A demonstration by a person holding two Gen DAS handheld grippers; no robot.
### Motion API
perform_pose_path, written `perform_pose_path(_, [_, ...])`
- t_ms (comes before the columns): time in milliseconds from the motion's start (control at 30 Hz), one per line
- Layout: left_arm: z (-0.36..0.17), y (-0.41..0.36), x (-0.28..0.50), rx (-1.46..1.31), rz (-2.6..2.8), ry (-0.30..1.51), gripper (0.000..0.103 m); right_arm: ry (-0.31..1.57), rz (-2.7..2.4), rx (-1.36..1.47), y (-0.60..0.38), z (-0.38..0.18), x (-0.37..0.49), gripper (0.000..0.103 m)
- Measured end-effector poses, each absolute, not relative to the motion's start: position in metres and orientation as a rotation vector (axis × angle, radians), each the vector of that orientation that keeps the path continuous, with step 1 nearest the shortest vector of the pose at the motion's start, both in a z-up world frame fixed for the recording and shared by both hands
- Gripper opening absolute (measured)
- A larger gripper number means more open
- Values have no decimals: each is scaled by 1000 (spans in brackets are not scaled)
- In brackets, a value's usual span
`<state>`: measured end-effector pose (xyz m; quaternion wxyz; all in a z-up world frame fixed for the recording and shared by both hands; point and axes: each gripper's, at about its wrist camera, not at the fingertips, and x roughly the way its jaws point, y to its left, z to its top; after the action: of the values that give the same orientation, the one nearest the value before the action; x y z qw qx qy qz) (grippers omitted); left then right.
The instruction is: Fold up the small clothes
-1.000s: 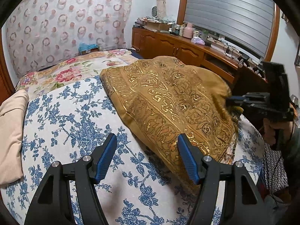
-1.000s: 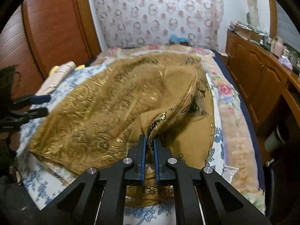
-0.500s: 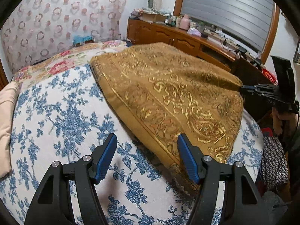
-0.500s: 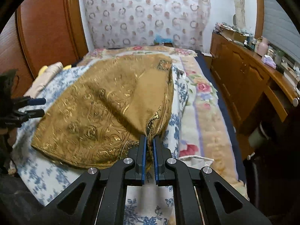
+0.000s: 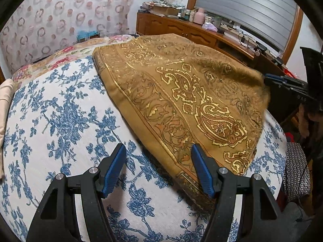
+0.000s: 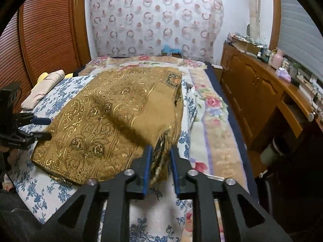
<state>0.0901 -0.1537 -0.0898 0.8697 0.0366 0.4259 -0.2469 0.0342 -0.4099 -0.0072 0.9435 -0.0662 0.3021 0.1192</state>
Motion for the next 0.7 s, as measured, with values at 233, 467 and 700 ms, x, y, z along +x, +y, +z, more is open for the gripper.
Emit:
perform_pose_path(233, [-94, -156, 77, 66, -561, 903, 61, 589, 258, -161, -392, -9, 25, 55])
perform_pose_path(467, [-93, -157, 67, 33, -637, 937, 37, 616, 367, -195, -361, -27, 18, 55])
perform_pose_path(700, [-70, -158, 66, 0, -681, 899, 4, 674, 460, -239, -344, -46, 21, 62])
